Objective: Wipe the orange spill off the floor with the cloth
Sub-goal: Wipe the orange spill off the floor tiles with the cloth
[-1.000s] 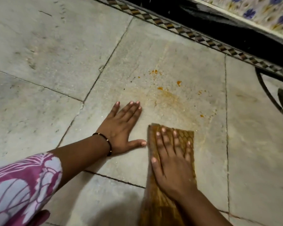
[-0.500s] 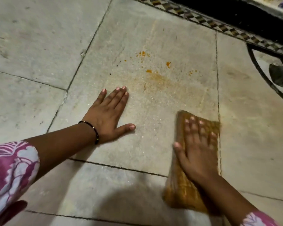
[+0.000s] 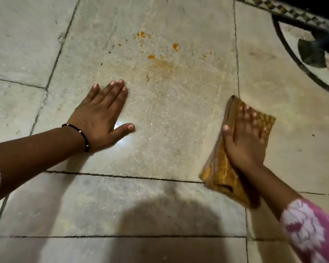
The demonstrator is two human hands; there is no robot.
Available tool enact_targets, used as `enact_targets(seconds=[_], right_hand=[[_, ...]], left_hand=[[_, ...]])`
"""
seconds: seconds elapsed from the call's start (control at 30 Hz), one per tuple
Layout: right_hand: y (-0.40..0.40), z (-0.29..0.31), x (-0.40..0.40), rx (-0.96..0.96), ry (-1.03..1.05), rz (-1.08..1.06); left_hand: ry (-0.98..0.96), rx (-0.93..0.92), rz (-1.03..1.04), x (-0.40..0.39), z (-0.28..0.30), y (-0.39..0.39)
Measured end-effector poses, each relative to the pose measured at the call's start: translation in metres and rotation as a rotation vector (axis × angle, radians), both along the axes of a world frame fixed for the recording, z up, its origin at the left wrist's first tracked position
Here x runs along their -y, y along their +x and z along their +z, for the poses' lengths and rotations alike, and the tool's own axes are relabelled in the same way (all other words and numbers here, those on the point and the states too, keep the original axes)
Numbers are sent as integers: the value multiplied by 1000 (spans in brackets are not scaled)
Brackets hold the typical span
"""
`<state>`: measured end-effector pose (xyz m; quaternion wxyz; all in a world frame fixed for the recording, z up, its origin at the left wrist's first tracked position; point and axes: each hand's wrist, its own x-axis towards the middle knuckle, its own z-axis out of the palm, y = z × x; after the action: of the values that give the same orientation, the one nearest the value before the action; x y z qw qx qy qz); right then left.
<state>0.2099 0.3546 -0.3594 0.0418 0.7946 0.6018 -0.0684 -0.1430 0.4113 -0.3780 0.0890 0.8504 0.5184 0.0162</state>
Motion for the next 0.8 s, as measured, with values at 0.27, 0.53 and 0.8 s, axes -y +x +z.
enact_targets(seconds=[0.27,0.53,0.8], right_hand=[[-92,-7,-123,-116,41,-75],[-51,0,12,-90,-37,724],[2,-1,-91,-26,34,17]], left_hand=[[10,-21,2,-1,-3,0],[-47,-21,-11,-3,1,-1],[-34,-29,-17,-4,0,-2]])
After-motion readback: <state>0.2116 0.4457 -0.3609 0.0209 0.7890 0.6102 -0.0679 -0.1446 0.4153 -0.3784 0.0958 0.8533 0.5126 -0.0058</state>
